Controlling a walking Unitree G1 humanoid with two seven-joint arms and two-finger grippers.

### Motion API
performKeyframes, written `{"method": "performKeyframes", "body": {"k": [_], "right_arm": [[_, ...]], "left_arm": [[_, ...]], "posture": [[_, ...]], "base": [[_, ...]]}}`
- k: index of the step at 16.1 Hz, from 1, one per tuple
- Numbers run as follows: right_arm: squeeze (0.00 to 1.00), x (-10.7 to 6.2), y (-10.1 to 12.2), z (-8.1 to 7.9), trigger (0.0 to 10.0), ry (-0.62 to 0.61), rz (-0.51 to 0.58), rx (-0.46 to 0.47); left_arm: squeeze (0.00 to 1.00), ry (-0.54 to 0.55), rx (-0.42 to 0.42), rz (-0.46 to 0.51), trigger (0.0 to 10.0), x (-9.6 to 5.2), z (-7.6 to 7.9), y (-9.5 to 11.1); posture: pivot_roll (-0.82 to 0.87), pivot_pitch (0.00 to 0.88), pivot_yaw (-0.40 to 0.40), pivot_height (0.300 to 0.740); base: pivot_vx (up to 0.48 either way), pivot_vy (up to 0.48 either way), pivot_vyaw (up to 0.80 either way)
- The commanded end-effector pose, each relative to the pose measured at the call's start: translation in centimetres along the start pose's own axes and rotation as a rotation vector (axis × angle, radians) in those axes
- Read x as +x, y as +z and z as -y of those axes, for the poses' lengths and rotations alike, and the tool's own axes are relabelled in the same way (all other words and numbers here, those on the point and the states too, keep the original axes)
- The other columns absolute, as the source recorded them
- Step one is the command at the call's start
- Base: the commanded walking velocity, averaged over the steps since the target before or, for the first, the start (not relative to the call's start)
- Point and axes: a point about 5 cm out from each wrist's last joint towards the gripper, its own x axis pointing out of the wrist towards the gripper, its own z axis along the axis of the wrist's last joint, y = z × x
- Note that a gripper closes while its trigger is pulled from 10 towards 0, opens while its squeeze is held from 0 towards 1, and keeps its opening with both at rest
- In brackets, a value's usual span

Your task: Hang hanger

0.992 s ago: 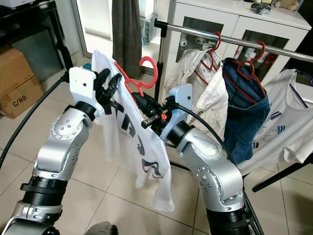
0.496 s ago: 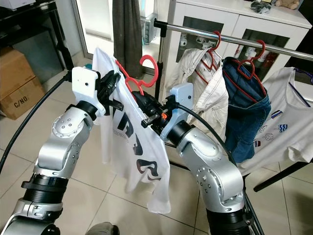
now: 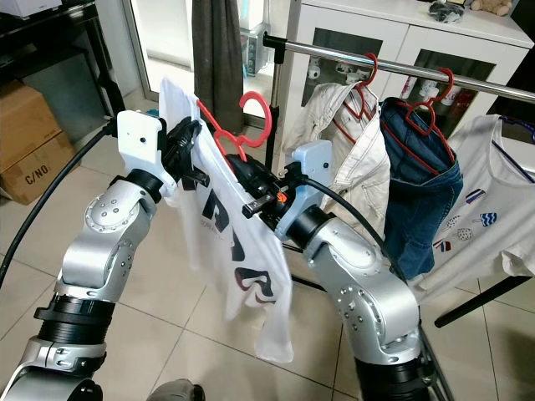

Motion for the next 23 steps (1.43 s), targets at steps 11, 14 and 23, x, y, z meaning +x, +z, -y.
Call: {"method": "performKeyframes", "body": {"k": [11,14,23], "right_arm": [[0.0,-3.2,-2.6,2.2,0.0,0.097,-0.253,-0.145],[0.0,-4.9,-2.9,2.5,0.0,0.177,-0.297,-0.142],[0.0,-2.6,-0.5,4.3,0.0,-0.165,0.035,0.08]], "left_arm": [[0.0,0.262,0.145,0.01,0.0,-2.6,-6.7,2.3],[0.0,0.282,0.243,-0.038,0.0,-2.2,-10.4,3.5],[0.0,-0.376,0.091,-0.156,0.0,-3.2,-1.5,-0.9]], "posture": [[0.13,0.0,-0.028,0.74],[0.13,0.0,-0.017,0.74],[0.12,0.0,-0.009,0.74]], "base": [[0.0,0.0,0.0],[0.0,0.0,0.0],[0.0,0.0,0.0]]}}
